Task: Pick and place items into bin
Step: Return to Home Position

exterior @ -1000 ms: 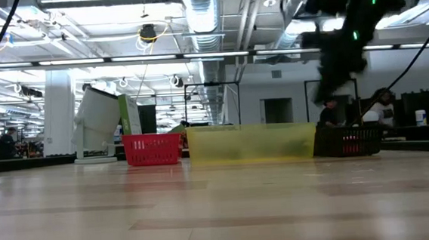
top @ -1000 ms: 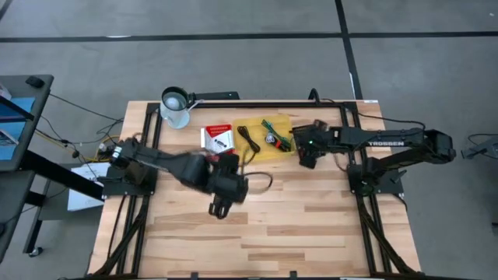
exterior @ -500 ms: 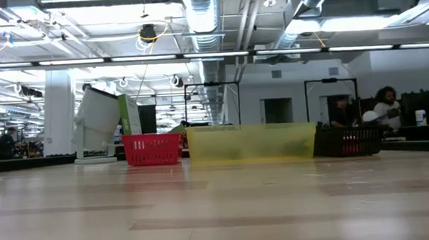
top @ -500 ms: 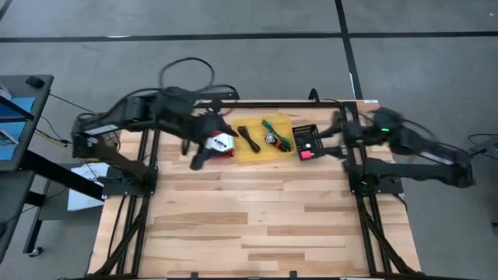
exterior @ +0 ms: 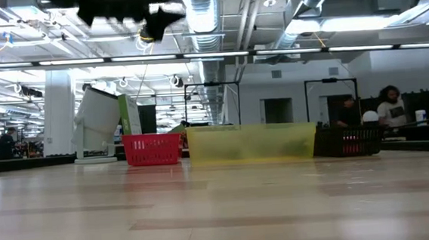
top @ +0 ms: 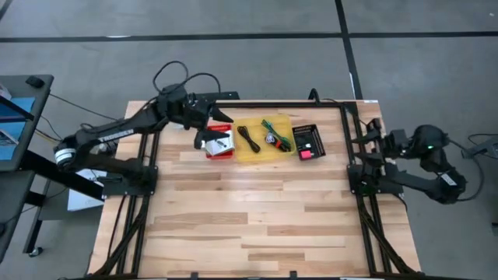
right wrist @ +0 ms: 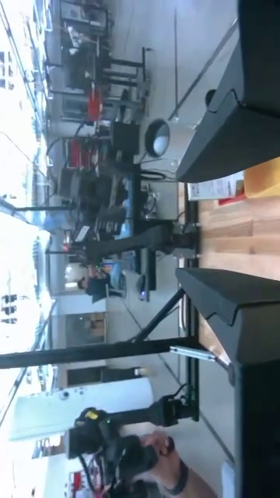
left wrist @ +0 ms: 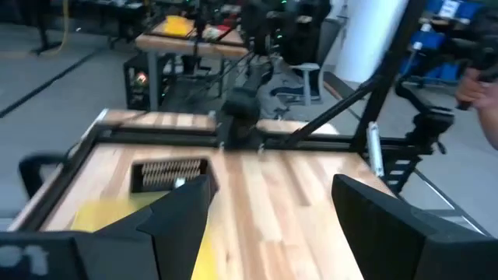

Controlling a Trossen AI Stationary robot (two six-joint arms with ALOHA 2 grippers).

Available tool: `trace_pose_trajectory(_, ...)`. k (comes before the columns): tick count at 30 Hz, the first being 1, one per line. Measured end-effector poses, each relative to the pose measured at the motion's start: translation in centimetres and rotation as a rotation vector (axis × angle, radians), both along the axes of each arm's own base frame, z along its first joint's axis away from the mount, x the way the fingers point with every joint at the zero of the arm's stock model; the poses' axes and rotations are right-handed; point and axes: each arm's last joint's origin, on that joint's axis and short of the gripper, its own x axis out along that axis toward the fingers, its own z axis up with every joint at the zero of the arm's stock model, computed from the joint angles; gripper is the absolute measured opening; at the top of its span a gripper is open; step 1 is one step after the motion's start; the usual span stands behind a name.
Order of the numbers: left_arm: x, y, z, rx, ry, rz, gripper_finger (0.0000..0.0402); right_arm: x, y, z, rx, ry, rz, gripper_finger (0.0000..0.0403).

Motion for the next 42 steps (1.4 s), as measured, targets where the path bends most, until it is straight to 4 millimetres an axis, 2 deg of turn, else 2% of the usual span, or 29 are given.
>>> trace_pose_trajectory(4, -1.6, 0.5, -3.6, 0.009, -0.054, 0.004, 0.0261, 2.2, -0.7, -1.6, -0.015, 0.001, 0.030, 0.0182)
trace_pose_trajectory(10, -5.3, -1.7, -7.1, 0.021, -0.137, 0.080, 0.0261, 4.7, -1.2, -3.3, -0.039, -0.033, 0.167, 0.0182)
trace_pose_trajectory(16, -8.1, -4.9, -9.0, 0.018, -0.196, 0.086, 0.0261, 6.4, -2.2, -4.7, 0.009, 0.048, 0.167, 0.0182)
trace_pose_trajectory(19, -8.9, -6.5, -9.2, 0.021, -0.222, 0.081, 0.0261, 7.4, -2.9, -5.4, 0.040, 0.084, 0.138, 0.0182)
trace_pose_trajectory(23, -9.7, -8.3, -9.9, 0.029, -0.179, 0.106, 0.0261, 8.5, -3.6, -5.8, 0.054, 0.046, 0.126, 0.0182)
trace_pose_trajectory(27, -10.3, -9.4, -11.2, 0.035, -0.143, 0.146, 0.0261, 9.0, -3.9, -6.7, 0.055, 0.034, 0.149, 0.0182)
trace_pose_trajectory(31, -10.9, -10.2, -12.9, 0.039, -0.145, 0.124, 0.0261, 9.1, -4.0, -8.5, 0.092, 0.059, 0.147, 0.0182)
trace_pose_trajectory(37, -11.8, -10.6, -15.1, 0.029, -0.201, 0.098, 0.0261, 8.8, -4.0, -10.9, 0.121, -0.050, 0.100, 0.0182)
trace_pose_trajectory(42, -12.1, -10.7, -15.2, 0.029, -0.195, 0.101, 0.0261, 8.5, -3.8, -12.3, 0.154, -0.058, 0.110, 0.0182)
